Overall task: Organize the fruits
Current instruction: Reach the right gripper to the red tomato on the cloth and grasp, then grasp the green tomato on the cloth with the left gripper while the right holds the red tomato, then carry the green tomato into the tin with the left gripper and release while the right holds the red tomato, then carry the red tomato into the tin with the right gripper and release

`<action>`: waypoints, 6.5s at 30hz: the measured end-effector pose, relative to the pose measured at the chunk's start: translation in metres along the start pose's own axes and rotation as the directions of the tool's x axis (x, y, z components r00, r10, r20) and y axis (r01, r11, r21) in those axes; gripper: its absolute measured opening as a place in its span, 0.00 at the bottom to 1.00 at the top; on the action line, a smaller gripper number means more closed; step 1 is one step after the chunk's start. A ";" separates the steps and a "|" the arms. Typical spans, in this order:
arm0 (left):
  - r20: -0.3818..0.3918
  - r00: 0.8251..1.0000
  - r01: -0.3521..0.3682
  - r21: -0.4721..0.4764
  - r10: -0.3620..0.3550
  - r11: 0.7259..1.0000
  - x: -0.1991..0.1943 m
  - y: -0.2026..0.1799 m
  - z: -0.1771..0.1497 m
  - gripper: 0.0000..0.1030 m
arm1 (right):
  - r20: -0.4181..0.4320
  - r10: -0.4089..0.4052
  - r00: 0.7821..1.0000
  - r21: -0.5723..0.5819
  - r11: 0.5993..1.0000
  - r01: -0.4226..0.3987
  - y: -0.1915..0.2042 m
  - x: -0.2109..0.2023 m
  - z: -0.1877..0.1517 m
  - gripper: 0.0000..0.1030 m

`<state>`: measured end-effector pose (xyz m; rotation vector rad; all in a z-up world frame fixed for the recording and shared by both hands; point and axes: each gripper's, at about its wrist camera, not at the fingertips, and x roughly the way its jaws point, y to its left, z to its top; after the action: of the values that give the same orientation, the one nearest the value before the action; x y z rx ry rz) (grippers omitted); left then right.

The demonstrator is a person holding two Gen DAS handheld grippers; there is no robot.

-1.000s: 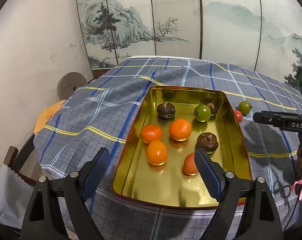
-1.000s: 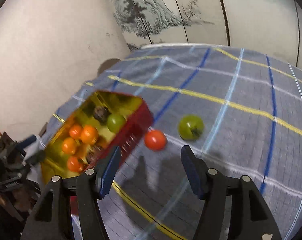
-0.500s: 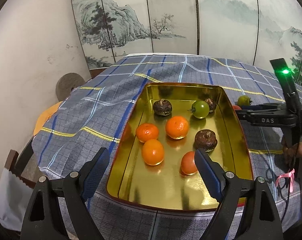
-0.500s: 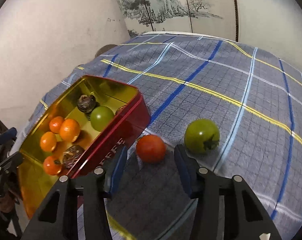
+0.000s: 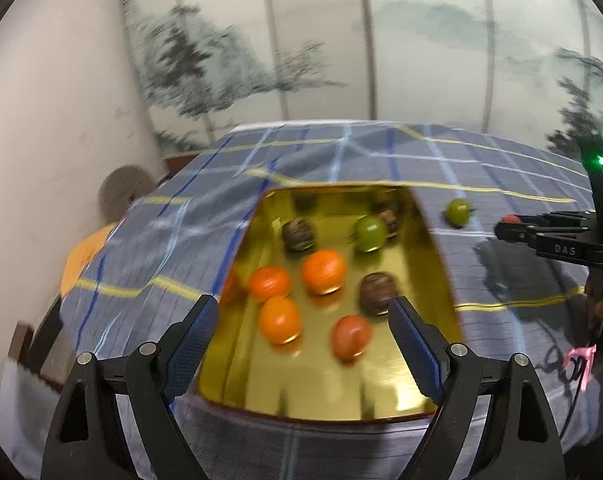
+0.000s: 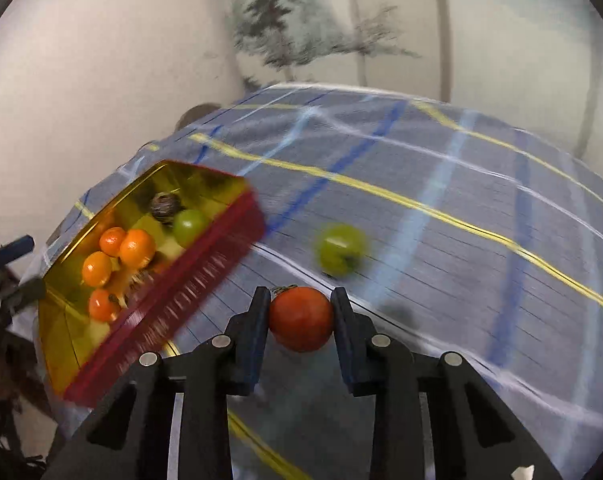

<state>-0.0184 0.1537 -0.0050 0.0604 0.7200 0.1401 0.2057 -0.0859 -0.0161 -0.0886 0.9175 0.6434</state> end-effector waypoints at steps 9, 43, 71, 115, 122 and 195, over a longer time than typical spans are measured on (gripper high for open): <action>0.038 0.961 0.268 0.092 -0.273 0.959 -0.005 -0.063 0.049 0.84 | -0.030 -0.288 0.957 0.224 0.931 0.287 -0.133 -0.072 -0.063 0.28; -0.375 0.846 0.475 0.202 -0.380 0.857 0.186 -0.173 0.121 0.61 | 0.044 -0.222 0.974 0.378 0.906 0.190 -0.183 -0.098 -0.086 0.30; -0.348 0.872 0.415 0.158 -0.343 0.896 0.160 -0.176 0.097 0.36 | -0.008 -0.222 0.975 0.370 0.905 0.209 -0.181 -0.085 -0.084 0.35; -0.183 0.928 0.285 -0.211 -0.325 0.935 0.024 0.004 0.003 0.37 | -0.045 -0.293 0.955 0.325 0.900 0.291 -0.176 -0.081 -0.081 0.33; -0.202 0.917 0.306 -0.192 -0.343 0.932 0.030 -0.009 0.002 0.37 | -0.044 -0.292 0.955 0.325 0.900 0.291 -0.176 -0.081 -0.081 0.33; 0.004 0.996 -0.088 -0.201 0.090 0.976 -0.037 0.071 -0.032 0.84 | -0.046 0.295 0.954 -0.045 0.954 -0.297 0.150 -0.002 0.027 0.28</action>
<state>-0.0749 0.2186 0.0022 -0.0991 0.6867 0.2973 0.1407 0.0438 0.0312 -0.0081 0.9604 0.9474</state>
